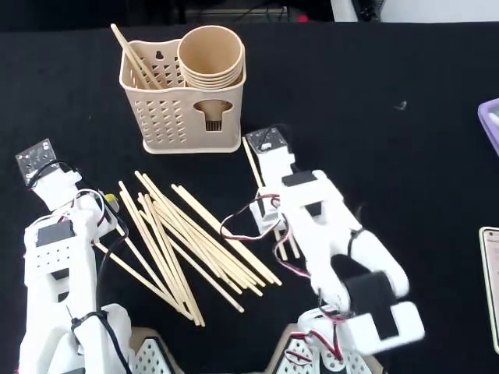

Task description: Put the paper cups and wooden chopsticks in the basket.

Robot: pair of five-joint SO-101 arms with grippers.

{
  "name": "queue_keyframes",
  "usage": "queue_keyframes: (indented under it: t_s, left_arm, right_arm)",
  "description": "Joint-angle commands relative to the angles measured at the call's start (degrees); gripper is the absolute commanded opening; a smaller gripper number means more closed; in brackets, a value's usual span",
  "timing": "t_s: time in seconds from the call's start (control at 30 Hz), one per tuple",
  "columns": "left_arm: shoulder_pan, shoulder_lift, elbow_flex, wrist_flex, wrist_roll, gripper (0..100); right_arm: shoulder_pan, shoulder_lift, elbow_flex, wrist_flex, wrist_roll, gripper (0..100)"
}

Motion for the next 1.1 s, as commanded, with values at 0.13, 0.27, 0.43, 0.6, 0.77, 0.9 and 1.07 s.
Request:
queue_keyframes:
  t_s: [0.13,0.27,0.43,0.6,0.77,0.9,1.07]
  left_arm:
    - [-0.4,-1.5,-0.3,-0.6,0.2,22]
    - [-0.4,-1.5,-0.3,-0.6,0.2,22]
    - [-0.4,-1.5,-0.3,-0.6,0.2,22]
    - [-0.4,-1.5,-0.3,-0.8,0.2,22]
    - [0.0,-1.5,-0.4,-1.0,0.3,22]
    - [-0.4,-1.5,-0.3,-0.6,0.2,22]
    - [-0.4,-1.5,-0.2,-0.5,0.2,22]
  right_arm:
    - [-0.3,-0.7,-3.5,4.3,0.6,6.0]
    - [1.3,-6.8,-0.5,4.5,4.9,0.8]
    - [10.1,-19.7,4.5,4.6,9.2,1.1]
    - [14.9,-33.3,10.7,4.5,14.1,1.1]
    - [-0.6,-37.4,15.1,4.0,7.1,11.6]
    - [-7.3,-32.7,13.5,-1.1,-1.4,18.7]
    - [-6.4,-20.4,9.0,-6.6,-1.7,17.4]
